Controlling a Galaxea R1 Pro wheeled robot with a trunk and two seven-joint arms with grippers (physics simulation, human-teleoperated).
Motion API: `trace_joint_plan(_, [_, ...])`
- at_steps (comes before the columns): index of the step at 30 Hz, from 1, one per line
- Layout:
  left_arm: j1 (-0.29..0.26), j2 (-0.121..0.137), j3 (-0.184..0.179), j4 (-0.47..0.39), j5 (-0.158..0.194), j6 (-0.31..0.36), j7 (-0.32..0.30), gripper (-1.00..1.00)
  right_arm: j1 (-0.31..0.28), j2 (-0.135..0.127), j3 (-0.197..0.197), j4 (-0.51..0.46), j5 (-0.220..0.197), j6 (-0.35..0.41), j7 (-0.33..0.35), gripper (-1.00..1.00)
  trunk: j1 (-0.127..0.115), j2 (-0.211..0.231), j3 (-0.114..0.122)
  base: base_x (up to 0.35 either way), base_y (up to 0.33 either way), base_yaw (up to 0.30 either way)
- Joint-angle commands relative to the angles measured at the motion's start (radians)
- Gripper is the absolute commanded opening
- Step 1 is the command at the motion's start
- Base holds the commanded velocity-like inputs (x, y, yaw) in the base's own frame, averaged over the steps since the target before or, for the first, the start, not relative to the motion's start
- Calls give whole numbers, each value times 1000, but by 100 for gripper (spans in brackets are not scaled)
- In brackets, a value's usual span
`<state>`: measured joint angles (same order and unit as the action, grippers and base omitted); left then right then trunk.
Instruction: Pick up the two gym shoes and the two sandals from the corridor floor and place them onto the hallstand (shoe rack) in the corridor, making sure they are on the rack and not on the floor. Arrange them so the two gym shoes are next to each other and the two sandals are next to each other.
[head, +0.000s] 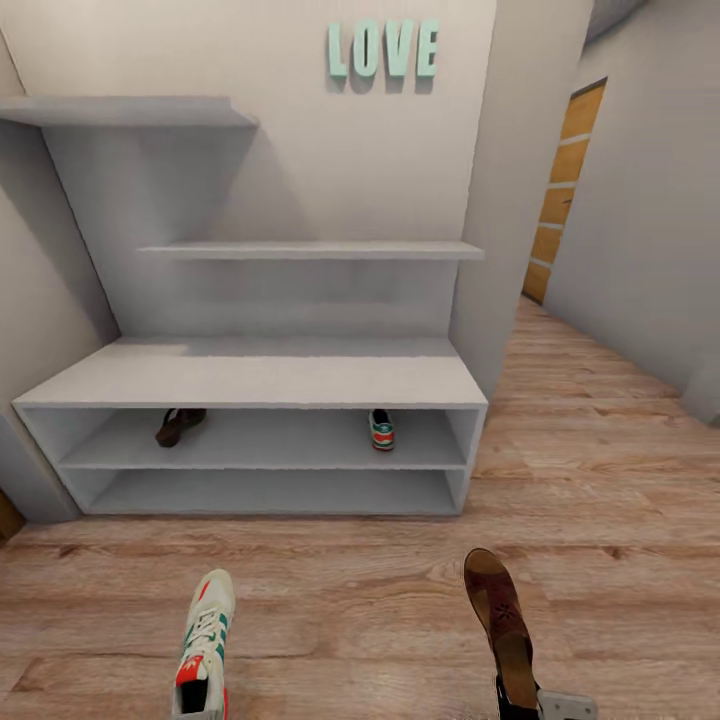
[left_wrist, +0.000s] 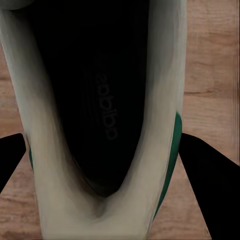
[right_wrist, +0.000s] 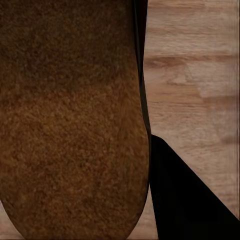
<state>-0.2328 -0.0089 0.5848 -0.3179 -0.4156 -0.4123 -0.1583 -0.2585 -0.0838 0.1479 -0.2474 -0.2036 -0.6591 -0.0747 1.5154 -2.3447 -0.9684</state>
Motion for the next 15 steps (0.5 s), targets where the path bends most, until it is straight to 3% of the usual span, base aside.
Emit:
trace_joint_plan(1, [0,-1,8,-1,-4,-2,-9,-100,-1,-1,9,0,-7,-2,-5,-100,0,0,0,0,0,-245])
trace_joint_plan(15, [0,-3,7,9,-4,0,-10,-100,-1,0,9,0,-7,-1,-3,-100,0,0,8,0,0,-246])
